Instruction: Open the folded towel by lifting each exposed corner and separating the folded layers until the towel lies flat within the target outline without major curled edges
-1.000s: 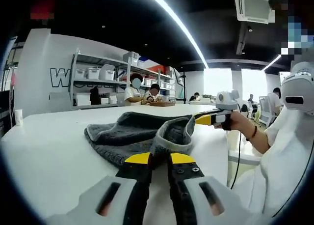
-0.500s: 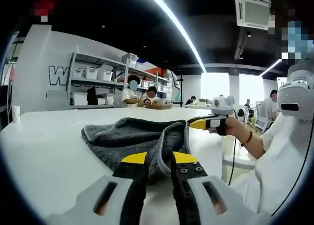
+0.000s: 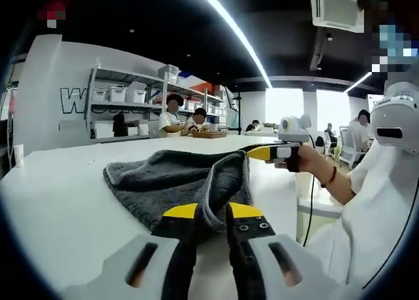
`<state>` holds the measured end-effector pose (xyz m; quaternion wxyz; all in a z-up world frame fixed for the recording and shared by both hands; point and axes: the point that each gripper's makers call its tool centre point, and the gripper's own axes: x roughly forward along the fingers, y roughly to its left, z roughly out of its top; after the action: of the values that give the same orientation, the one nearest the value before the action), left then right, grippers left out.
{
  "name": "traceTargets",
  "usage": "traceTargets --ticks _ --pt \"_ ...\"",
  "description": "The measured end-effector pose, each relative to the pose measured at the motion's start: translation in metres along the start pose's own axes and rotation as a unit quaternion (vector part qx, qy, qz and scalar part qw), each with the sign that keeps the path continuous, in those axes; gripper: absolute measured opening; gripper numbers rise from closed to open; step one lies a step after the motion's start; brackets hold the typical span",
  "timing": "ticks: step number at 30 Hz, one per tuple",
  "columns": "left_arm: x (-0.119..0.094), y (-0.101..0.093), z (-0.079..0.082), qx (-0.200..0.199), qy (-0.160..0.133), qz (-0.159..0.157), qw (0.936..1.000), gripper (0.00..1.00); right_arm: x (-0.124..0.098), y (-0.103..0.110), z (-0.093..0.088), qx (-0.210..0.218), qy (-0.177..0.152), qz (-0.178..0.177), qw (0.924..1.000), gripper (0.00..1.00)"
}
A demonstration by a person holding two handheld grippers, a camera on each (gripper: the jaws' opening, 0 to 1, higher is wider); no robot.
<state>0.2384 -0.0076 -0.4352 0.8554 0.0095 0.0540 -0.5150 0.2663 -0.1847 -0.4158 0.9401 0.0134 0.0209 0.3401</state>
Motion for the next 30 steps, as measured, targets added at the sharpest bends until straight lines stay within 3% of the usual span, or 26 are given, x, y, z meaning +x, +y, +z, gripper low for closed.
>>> traceTargets --ticks 12,20,30 --pt "0.000 0.002 -0.004 0.011 0.009 0.000 0.9999 0.07 -0.004 -0.004 -0.003 0.003 0.009 -0.009 0.9999 0.05" --pt "0.000 -0.004 -0.014 0.037 0.040 -0.017 0.9984 0.04 -0.013 0.000 -0.011 0.016 0.017 0.023 0.9995 0.02" --pt "-0.005 -0.013 -0.013 0.040 0.045 -0.043 0.9972 0.04 -0.028 0.009 -0.017 0.029 0.028 0.050 0.9979 0.02"
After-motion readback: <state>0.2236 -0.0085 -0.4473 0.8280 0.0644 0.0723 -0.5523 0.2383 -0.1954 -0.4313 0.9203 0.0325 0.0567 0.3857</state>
